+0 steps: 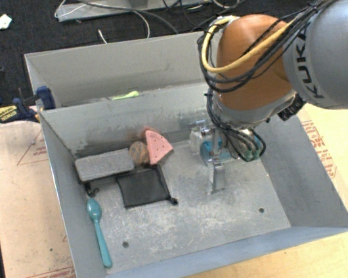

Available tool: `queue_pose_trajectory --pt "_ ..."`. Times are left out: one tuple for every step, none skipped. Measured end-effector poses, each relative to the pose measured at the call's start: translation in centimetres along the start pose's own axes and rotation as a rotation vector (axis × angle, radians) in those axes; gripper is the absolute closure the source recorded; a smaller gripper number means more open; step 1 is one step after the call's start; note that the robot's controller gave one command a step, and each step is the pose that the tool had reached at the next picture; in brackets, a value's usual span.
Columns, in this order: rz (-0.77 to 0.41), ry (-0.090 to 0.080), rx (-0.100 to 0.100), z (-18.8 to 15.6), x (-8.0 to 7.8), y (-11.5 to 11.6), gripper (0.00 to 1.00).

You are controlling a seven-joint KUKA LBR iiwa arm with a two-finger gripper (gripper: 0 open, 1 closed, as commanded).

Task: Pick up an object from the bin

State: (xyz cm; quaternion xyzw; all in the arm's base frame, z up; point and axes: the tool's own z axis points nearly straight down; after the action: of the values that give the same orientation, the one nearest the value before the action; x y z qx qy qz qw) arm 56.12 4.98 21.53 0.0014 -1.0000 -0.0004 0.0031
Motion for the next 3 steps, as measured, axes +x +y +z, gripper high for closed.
queue_pose_trajectory --pt "0.002 -0.007 -0.001 -0.4 -0.2 0.0 0.00" --pt "0.028 -0.013 -0.003 7.6 -2.4 5.2 0.00" --pt "-0.093 -0.026 -0.002 7.4 -3.5 10.3 0.00"
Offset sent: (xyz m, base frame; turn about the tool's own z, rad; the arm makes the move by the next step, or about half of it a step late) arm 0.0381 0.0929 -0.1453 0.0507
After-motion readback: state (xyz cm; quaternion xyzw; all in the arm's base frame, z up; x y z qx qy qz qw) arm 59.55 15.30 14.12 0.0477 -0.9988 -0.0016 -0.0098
